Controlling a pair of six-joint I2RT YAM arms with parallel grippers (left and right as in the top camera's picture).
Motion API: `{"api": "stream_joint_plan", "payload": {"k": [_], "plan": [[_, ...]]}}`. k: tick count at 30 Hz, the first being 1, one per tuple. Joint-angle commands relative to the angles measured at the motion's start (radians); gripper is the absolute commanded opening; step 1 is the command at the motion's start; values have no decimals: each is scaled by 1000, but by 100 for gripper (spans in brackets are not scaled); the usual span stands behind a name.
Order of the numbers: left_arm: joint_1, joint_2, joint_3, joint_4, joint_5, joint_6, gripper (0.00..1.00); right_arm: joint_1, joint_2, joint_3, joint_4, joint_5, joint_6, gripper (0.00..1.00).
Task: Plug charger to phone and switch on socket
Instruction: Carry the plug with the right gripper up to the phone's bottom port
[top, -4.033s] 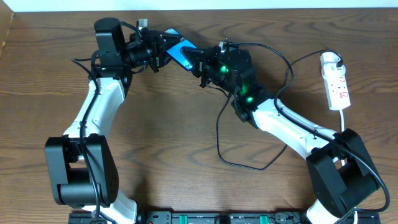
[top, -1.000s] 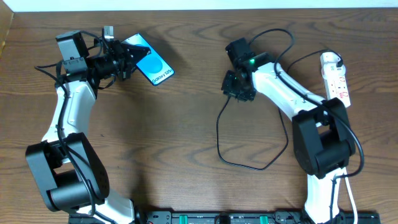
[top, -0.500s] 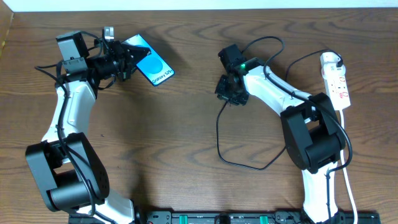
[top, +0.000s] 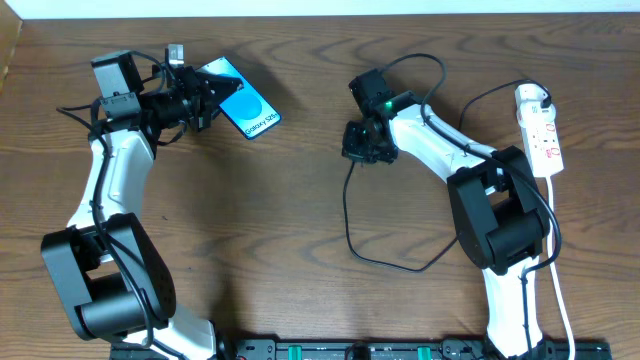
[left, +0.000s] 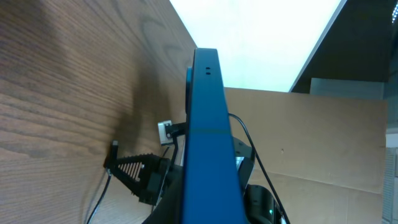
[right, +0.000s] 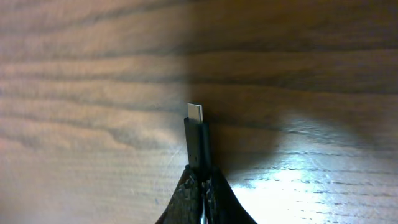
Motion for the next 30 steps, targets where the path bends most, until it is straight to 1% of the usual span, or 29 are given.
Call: {"api": "stream_joint_plan", "payload": {"k": [1, 3, 6, 12, 15, 18, 24, 30], "plan": [[0, -20, 18, 4, 34, 9, 7, -24, 15, -18, 2, -145, -233, 1], [0, -20, 18, 4, 44, 10, 7, -42, -15, -18, 43, -323, -337, 1], [0, -20, 18, 5, 82, 18, 7, -61, -70, -18, 73, -517, -441, 1], [0, -20, 18, 5, 202, 82, 7, -78, -201, -18, 15, -693, -583, 1], [0, -20, 18, 5, 238, 93, 7, -78, -257, -18, -23, -746, -616, 1], [0, -20, 18, 6, 275, 116, 7, -74, -301, -18, -36, -794, -620, 1], [0, -20, 18, 37, 328, 122, 7, -56, -323, -18, -48, -926, -615, 1], [0, -20, 18, 51, 331, 122, 7, 2, -323, -18, -66, -921, -615, 1]]}}
